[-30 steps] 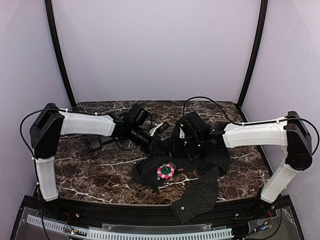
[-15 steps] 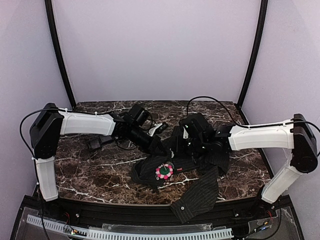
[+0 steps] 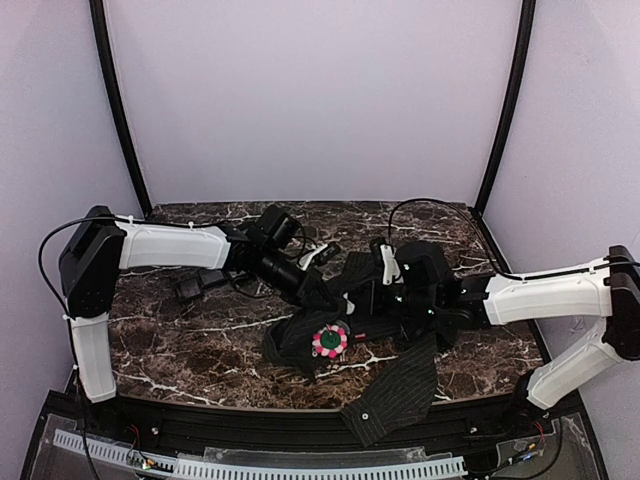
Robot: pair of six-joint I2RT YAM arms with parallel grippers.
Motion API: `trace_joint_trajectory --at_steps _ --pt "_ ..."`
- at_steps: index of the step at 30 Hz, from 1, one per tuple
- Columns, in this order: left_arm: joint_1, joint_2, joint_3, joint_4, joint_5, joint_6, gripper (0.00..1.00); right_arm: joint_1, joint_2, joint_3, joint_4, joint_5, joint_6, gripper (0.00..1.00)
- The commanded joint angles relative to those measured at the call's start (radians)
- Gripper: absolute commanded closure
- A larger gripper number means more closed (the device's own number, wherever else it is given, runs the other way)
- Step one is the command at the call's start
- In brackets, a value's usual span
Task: Remove the brooch from the garment
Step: Pick up the brooch from the crumpled clothing, then pass from the right arm to the left
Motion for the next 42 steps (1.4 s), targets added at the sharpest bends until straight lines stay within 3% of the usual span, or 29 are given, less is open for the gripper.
trace_joint_trajectory --at_steps 1,11,23,32,42 --pt "-0.004 -0.068 0.012 0.028 0.080 0.013 0.99 0.001 -0.058 -0.053 0.213 -0.019 -0.057 1.00" --pt "-0.006 -0.084 0.001 0.084 0.169 -0.007 0.97 -0.010 -0.101 -0.143 0.389 -0.047 -0.075 1.00" --pt "-0.021 -0.069 -0.001 0.107 0.211 -0.044 0.97 -0.018 -0.140 -0.164 0.437 -0.012 -0.101 1.00" --pt "-0.023 -0.065 -0.041 0.254 0.280 -0.168 0.97 -0.015 -0.136 -0.120 0.399 0.038 -0.204 1.00" --pt "-0.023 -0.062 -0.048 0.282 0.296 -0.197 0.98 0.005 -0.138 -0.037 0.275 0.136 -0.351 1.00"
